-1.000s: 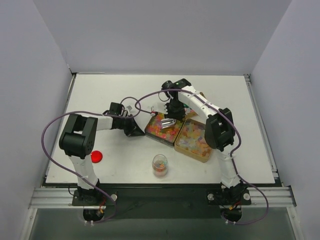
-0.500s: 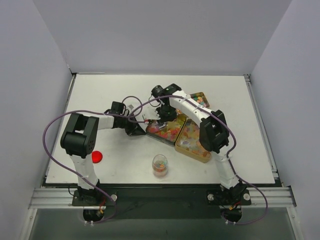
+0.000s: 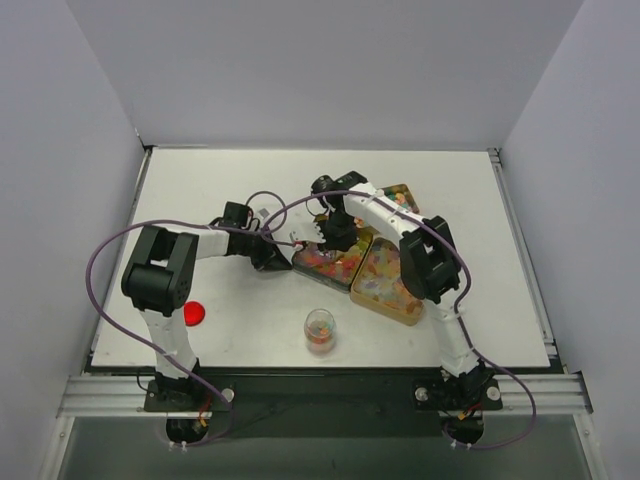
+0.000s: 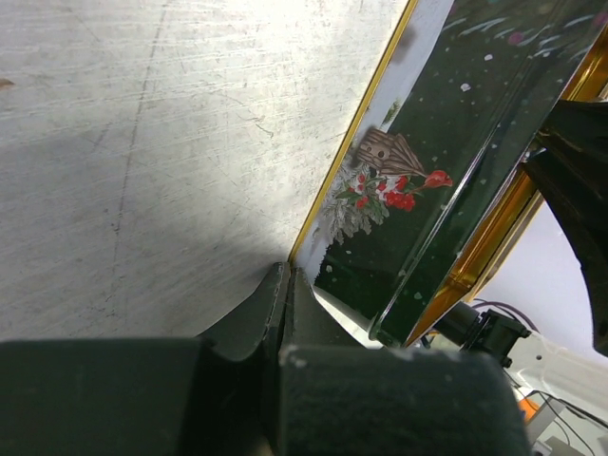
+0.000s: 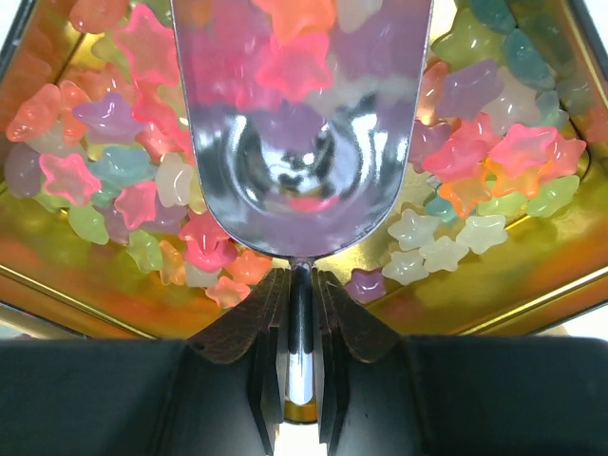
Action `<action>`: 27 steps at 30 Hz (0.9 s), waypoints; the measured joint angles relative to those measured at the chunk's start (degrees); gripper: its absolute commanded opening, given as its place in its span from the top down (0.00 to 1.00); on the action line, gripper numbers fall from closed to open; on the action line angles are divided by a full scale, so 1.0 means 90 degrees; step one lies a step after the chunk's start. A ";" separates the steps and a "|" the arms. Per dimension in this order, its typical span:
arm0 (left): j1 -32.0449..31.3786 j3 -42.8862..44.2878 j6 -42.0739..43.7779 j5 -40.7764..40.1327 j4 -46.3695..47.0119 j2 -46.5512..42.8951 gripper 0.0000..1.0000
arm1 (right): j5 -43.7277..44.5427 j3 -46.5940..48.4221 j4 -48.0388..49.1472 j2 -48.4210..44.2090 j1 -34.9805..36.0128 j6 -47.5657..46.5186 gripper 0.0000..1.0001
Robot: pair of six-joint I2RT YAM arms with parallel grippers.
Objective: Pack the candies
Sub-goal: Scoop the fake candies from the storage box.
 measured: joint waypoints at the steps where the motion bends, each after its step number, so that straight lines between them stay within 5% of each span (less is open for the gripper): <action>1: -0.0002 0.0015 0.0019 -0.0012 -0.0024 0.0000 1.00 | -0.0100 -0.0012 0.0002 0.0000 -0.0036 0.0022 1.00; 14: 0.0053 0.0318 0.0627 0.0187 -0.0724 -0.0017 0.98 | -0.1362 -0.0624 0.0325 -0.0206 -0.0469 0.0262 1.00; 27: 0.1190 0.1144 0.2203 0.0954 -0.2701 -0.0240 0.86 | -0.2062 -0.1120 0.0811 -0.0699 -0.0695 0.0529 1.00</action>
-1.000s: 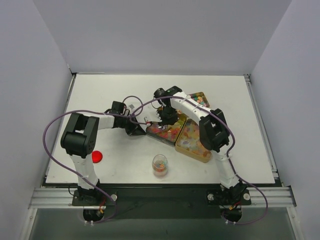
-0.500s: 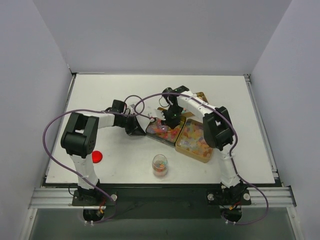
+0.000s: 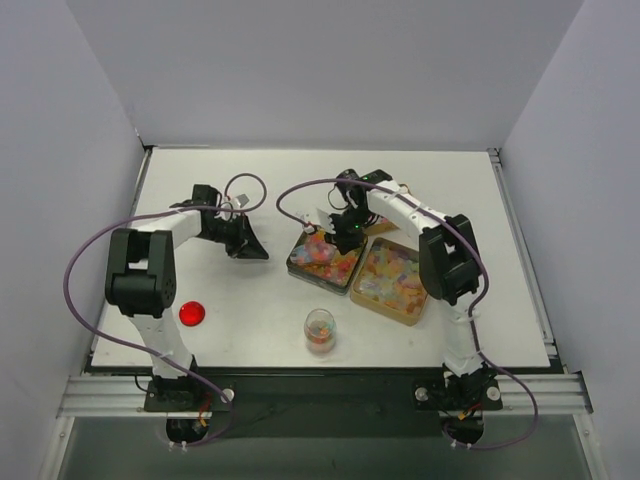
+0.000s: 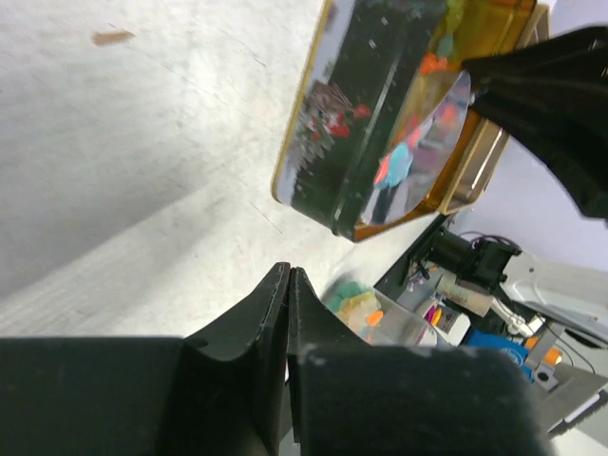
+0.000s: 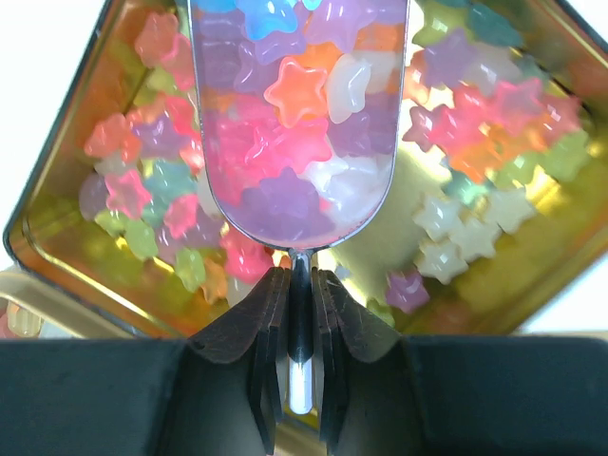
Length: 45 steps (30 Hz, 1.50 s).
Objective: Pack the candies
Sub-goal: Scoop the fake candies from the storage box, then place the fake candies in the packing bottle.
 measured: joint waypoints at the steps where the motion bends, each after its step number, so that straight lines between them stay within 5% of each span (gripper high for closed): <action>1: 0.0000 0.0000 0.0075 0.0041 -0.0092 -0.0036 0.84 | -0.0034 -0.0002 0.0029 -0.0041 -0.0041 0.0039 1.00; 18: 0.0148 -0.0287 0.0656 0.0012 -0.0452 -0.1161 0.78 | -0.0454 -0.1122 0.0398 -0.1630 -0.0614 0.0607 1.00; 23: 0.0223 -0.0605 0.0639 -0.0311 -0.0410 -0.1622 0.49 | -0.0211 -0.1581 0.0384 -0.2557 -0.0515 0.0663 1.00; 28: 0.0323 -0.0850 0.0563 -0.0619 -0.0340 -0.2159 0.32 | 0.0058 -0.1712 0.0231 -0.3441 -0.0160 0.0877 1.00; 32: 0.0427 -0.0877 0.0520 -0.0811 -0.0335 -0.2569 0.03 | 0.0418 -0.2057 0.0087 -0.4114 0.0350 0.1022 1.00; 45: 0.0784 -0.1314 0.0573 -0.1154 -0.0291 -0.3339 0.03 | 0.1336 -0.2492 -0.1175 -0.5107 0.1622 0.1112 1.00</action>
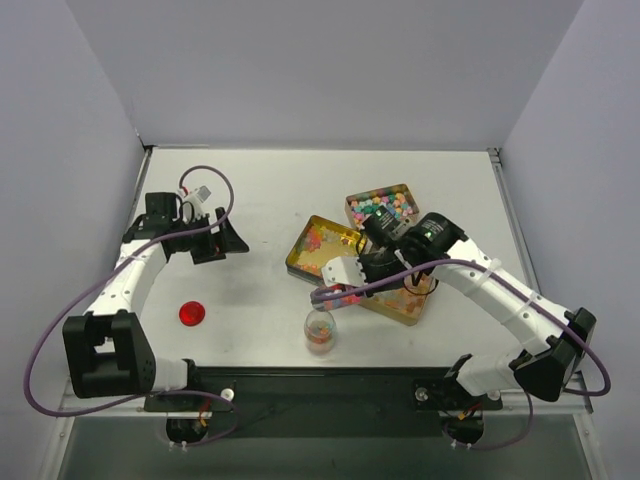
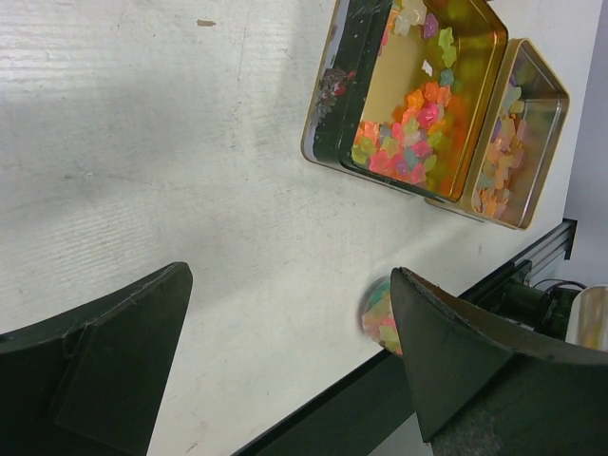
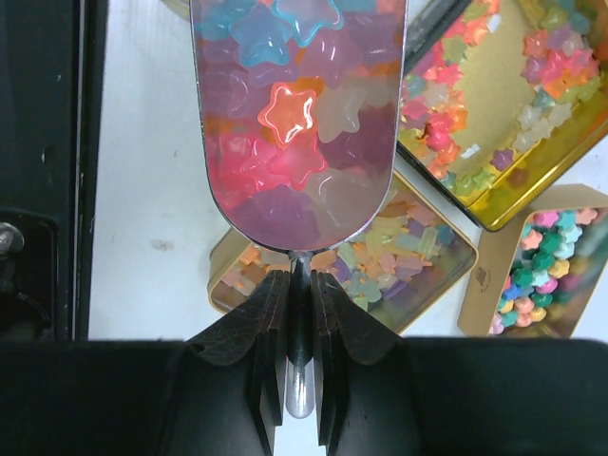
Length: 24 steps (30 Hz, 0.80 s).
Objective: Pack the candies
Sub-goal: Place the fake candies in the packing bottle.
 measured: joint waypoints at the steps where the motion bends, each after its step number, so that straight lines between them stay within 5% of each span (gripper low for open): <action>1: 0.0017 -0.0029 -0.0005 0.0000 0.0002 -0.0083 0.03 | 0.0102 0.0000 -0.0066 -0.0005 0.0138 0.0000 1.00; 24: 0.0126 -0.0403 -0.0498 0.0136 0.0410 -0.0675 0.03 | 0.2089 0.0542 -0.1003 0.0656 0.1433 -0.0039 1.00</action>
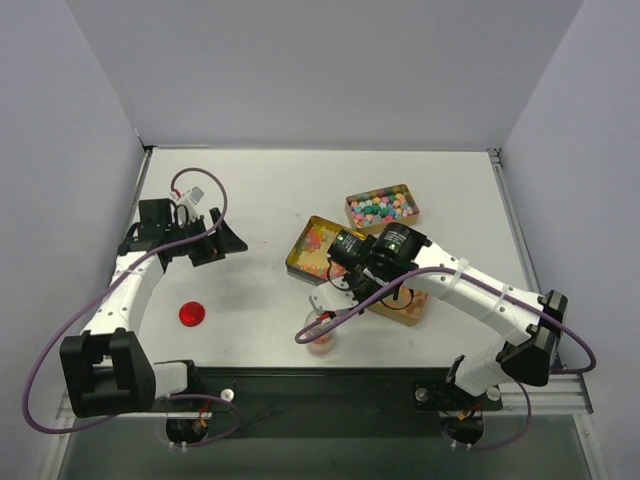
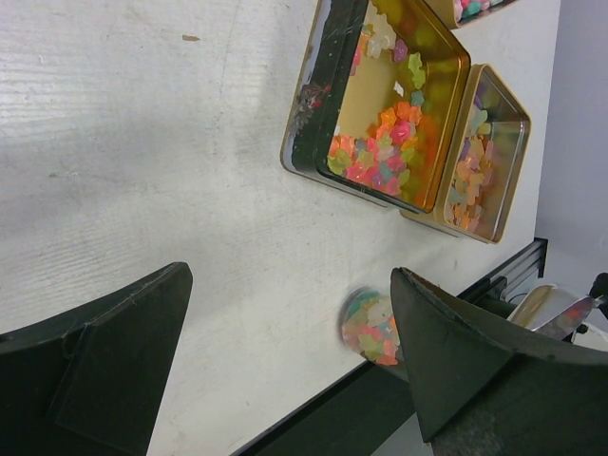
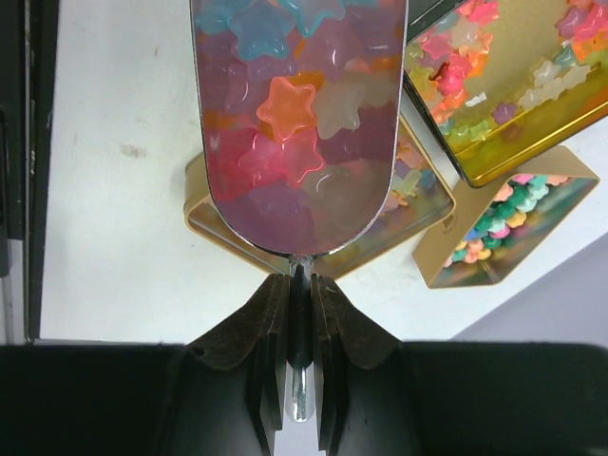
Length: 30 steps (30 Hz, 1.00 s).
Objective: Pack the candies
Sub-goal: Place the fake candies in the packing bottle.
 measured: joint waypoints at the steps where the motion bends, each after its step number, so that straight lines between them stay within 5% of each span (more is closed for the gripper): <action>1: 0.0007 -0.0012 -0.0010 0.0000 0.0002 0.0000 0.03 | 0.0087 0.0036 -0.0024 0.0046 0.0036 -0.0002 1.00; 30: 0.0019 -0.0032 -0.0571 0.0306 0.0493 0.0124 0.03 | 0.1996 0.0396 -0.0466 0.0532 0.0964 -0.0066 1.00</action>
